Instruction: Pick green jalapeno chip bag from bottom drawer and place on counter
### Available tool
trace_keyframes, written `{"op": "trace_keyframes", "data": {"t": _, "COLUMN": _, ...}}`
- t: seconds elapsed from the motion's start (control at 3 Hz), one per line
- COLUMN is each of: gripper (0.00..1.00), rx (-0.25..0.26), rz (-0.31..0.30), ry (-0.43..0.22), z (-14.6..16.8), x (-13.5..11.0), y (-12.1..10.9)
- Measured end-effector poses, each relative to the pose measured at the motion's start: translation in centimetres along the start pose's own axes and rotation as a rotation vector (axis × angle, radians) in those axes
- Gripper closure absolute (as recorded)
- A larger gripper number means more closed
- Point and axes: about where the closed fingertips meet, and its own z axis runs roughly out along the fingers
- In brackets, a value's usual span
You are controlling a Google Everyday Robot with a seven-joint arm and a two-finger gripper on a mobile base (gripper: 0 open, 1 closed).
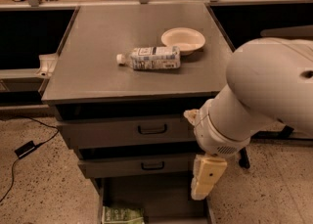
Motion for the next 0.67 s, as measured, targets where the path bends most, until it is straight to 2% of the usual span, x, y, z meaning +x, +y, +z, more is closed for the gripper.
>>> {"op": "trace_keyframes", "data": {"t": 0.33, "gripper": 0.0, "rx": -0.008, "rz": -0.097, "ry": -0.043, "z": 4.2, "x": -1.7, "y": 3.0}}
{"op": "trace_keyframes", "data": {"t": 0.67, "gripper": 0.0, "rx": -0.008, "rz": -0.153, "ry": -0.041, "z": 7.3, "x": -1.1, "y": 4.5}}
